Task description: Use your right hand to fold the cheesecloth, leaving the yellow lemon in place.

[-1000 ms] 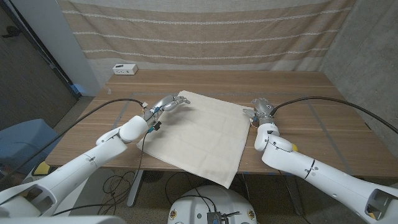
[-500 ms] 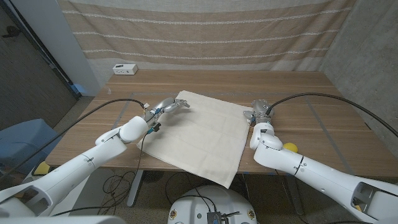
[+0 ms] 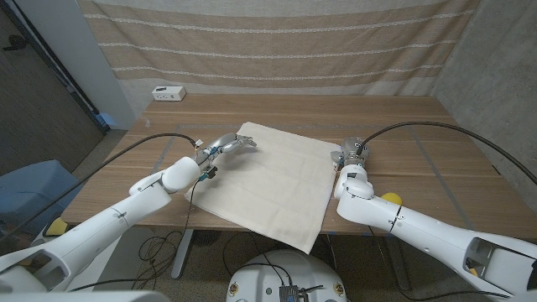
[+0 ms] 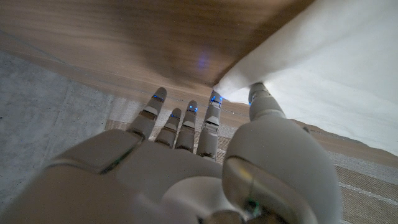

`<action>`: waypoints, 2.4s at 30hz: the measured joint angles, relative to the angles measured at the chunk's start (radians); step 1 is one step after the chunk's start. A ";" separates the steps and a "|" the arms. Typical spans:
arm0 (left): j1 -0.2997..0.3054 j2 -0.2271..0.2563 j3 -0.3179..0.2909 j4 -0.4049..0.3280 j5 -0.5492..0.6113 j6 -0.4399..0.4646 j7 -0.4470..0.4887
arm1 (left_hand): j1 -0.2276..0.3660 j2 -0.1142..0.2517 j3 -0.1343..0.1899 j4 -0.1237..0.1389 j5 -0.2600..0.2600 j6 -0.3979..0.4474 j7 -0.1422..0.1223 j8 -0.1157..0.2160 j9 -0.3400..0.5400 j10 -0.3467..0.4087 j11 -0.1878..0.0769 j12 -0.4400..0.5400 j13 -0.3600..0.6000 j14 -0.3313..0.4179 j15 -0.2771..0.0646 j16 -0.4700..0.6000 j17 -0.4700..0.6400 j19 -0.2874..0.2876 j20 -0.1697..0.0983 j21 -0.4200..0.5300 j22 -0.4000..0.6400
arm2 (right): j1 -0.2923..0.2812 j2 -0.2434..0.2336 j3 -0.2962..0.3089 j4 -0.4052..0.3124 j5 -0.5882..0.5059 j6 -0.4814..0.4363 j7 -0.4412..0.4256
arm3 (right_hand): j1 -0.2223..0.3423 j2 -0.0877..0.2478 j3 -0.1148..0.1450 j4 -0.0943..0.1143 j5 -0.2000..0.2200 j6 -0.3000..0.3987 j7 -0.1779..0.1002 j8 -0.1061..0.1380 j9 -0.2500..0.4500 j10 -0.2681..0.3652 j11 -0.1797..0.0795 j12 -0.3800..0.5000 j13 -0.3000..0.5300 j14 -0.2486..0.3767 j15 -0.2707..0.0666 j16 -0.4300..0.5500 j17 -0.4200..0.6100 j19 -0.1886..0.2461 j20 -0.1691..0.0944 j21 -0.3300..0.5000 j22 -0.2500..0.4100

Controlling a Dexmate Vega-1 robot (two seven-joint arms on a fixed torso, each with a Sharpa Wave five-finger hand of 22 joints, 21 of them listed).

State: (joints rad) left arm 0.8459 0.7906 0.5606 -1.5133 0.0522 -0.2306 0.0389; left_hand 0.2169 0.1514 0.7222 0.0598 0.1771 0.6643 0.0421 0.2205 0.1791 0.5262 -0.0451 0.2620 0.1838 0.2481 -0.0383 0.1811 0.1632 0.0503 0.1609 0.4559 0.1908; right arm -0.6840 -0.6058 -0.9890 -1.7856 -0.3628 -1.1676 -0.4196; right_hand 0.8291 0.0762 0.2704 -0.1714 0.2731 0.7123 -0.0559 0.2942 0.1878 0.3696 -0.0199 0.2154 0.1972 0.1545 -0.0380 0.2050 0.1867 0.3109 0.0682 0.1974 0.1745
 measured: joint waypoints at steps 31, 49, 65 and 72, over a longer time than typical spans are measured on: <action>-0.093 -0.048 0.095 0.073 -0.022 0.028 -0.154 | -0.035 -0.009 0.013 0.051 0.000 -0.120 -0.028 -0.043 0.001 -0.100 -0.014 -0.059 0.000 -0.070 -0.003 -0.011 0.002 -0.028 0.009 -0.020 0.001 | -0.186 -0.003 0.244 -0.012 0.141 0.520 -0.192 | 0.201 0.082 0.036 0.015 -0.045 0.347 0.067 0.084 0.004 0.229 -0.040 0.014 -0.002 0.182 -0.003 0.068 0.016 0.117 -0.030 0.028 0.000; -0.107 -0.057 0.116 0.067 -0.031 0.069 -0.183 | -0.052 -0.013 0.015 0.057 0.000 -0.161 -0.029 -0.047 0.005 -0.127 -0.009 -0.066 0.000 -0.086 0.002 -0.011 0.002 -0.039 0.014 -0.025 0.001 | -0.251 0.092 0.385 0.093 0.233 1.026 -0.297 | 0.218 0.083 0.054 0.017 -0.061 0.354 0.085 0.084 0.005 0.268 -0.023 0.014 0.001 0.246 -0.007 0.087 0.018 0.172 -0.032 0.043 0.005; -0.078 -0.038 0.112 0.010 -0.002 0.116 -0.132 | -0.069 -0.021 0.003 0.069 0.000 -0.207 -0.030 -0.043 0.003 -0.153 0.018 -0.066 0.005 -0.122 0.057 -0.011 0.002 -0.129 0.038 -0.065 0.007 | -0.191 0.156 0.393 0.174 0.303 1.278 -0.156 | 0.218 0.083 0.060 0.019 -0.069 0.352 0.090 0.083 0.010 0.268 -0.023 0.008 0.001 0.246 -0.007 0.087 0.021 0.172 -0.032 0.047 0.008; -0.055 -0.019 0.112 -0.047 0.073 0.163 -0.070 | -0.100 -0.048 -0.017 0.058 0.000 -0.190 -0.055 -0.035 0.002 -0.132 0.014 -0.058 0.005 -0.119 0.057 -0.003 0.002 -0.156 0.034 -0.077 0.004 | -0.162 0.185 0.383 0.199 0.309 1.319 -0.112 | 0.220 0.081 0.066 0.021 -0.069 0.352 0.091 0.088 0.010 0.268 -0.023 0.008 0.001 0.246 -0.007 0.087 0.025 0.172 -0.032 0.047 0.010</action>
State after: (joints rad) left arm 0.7907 0.7720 0.6727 -1.5607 0.1256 -0.0675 -0.0308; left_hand 0.1172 0.1038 0.7053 0.1176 0.1771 0.4746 -0.0125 0.1851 0.1813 0.3947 -0.0307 0.2041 0.1889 0.1289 0.0189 0.1781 0.1653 -0.1058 0.1948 0.3791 0.1946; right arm -0.8459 -0.4205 -0.6064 -1.5863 -0.0539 0.1511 -0.5314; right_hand 1.0492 0.1568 0.3363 -0.1509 0.2039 1.0647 0.0347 0.3818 0.1981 0.6378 -0.0428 0.2237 0.1978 0.4002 -0.0445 0.2922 0.2119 0.4826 0.0358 0.2441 0.1841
